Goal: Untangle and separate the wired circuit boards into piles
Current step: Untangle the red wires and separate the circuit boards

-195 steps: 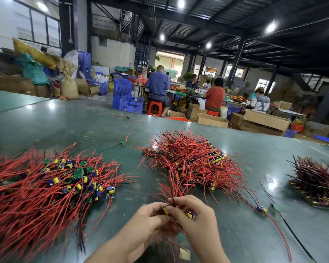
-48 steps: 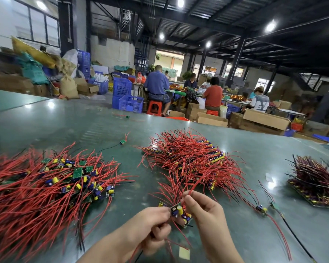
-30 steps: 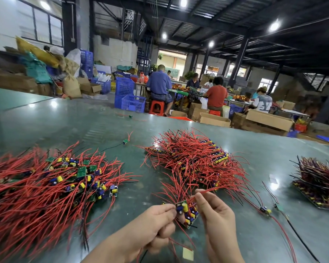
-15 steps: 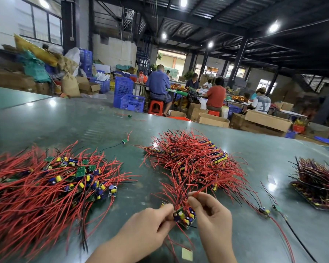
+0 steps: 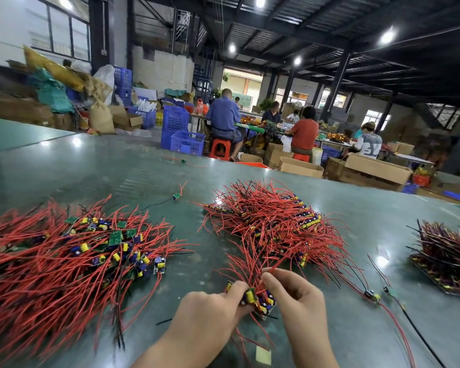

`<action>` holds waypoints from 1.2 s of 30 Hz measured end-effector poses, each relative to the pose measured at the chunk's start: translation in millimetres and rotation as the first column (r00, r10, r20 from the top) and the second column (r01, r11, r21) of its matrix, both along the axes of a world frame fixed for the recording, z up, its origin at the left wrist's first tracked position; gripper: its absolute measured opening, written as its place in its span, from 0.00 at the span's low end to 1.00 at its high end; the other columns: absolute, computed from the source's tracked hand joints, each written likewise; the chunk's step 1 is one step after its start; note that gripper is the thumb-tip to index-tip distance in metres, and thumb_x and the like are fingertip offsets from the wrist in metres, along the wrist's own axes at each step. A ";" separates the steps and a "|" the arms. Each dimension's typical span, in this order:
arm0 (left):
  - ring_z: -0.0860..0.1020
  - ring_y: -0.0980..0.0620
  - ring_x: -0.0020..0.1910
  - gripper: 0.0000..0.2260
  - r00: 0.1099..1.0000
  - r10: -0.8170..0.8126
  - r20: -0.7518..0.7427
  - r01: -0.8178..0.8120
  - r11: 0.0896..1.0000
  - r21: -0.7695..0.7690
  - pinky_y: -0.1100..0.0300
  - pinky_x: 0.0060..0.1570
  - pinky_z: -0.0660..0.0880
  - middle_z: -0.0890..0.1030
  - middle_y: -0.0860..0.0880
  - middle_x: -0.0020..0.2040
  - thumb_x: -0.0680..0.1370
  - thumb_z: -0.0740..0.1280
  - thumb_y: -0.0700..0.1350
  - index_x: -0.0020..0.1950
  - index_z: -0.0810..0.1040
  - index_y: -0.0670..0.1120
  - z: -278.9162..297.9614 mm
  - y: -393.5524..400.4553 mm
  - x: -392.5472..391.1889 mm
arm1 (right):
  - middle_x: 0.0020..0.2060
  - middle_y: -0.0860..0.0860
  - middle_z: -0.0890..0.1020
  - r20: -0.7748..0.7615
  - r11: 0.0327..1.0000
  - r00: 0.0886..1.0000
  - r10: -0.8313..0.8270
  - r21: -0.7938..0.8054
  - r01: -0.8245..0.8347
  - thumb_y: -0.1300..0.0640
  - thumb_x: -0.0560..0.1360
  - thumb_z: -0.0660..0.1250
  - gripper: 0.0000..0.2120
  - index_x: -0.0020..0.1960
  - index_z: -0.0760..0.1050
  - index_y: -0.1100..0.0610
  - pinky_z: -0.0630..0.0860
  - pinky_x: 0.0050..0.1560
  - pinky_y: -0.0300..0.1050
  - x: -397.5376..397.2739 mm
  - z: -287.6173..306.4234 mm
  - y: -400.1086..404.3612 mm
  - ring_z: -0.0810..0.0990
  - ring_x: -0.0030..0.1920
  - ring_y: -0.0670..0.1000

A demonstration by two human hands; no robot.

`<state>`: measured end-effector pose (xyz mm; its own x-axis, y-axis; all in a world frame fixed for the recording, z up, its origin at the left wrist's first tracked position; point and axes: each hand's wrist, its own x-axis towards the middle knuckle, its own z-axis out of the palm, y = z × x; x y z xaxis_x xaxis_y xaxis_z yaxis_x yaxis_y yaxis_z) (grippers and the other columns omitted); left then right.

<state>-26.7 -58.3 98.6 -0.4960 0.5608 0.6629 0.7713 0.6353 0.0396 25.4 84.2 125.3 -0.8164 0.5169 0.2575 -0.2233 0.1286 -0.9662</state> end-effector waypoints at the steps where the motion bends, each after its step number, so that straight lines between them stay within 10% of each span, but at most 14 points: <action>1: 0.68 0.54 0.13 0.11 1.000 0.024 -0.020 -0.023 1.000 0.015 0.69 0.14 0.57 0.71 0.53 0.17 0.73 0.55 0.56 0.47 0.73 0.54 1.8 -0.7 0.5 | 0.34 0.53 0.85 -0.006 0.999 1.000 0.003 -0.051 -0.003 0.66 0.70 0.71 0.07 0.37 0.84 0.56 0.75 0.35 0.30 0.2 -0.1 -0.5 0.81 0.34 0.42; 9: 0.68 0.55 0.15 0.08 0.996 0.088 0.027 -0.089 0.994 0.063 0.65 0.15 0.57 0.69 0.52 0.17 0.75 0.55 0.56 0.45 0.66 0.54 5.5 -7.5 0.0 | 0.31 0.54 0.83 -0.026 0.908 0.999 0.021 -0.419 -0.030 0.64 0.71 0.68 0.09 0.36 0.84 0.55 0.69 0.28 0.29 -4.8 -2.9 -4.2 0.69 0.25 0.42; 36: 0.66 0.56 0.14 0.09 0.995 0.101 -0.024 -0.102 0.992 -0.070 0.64 0.19 0.51 0.69 0.53 0.17 0.70 0.65 0.58 0.40 0.76 0.54 1.4 -26.1 -22.0 | 0.29 0.51 0.83 -0.004 0.985 0.991 -0.132 -0.117 0.130 0.61 0.75 0.66 0.13 0.36 0.84 0.52 0.71 0.33 0.33 -3.6 -4.3 32.3 0.71 0.28 0.41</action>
<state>-48.7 -84.4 100.0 -0.5400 0.5540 0.6337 0.7027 0.7111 -0.0229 21.8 116.5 121.0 -0.7372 0.6460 0.1983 -0.2228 0.0447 -0.9738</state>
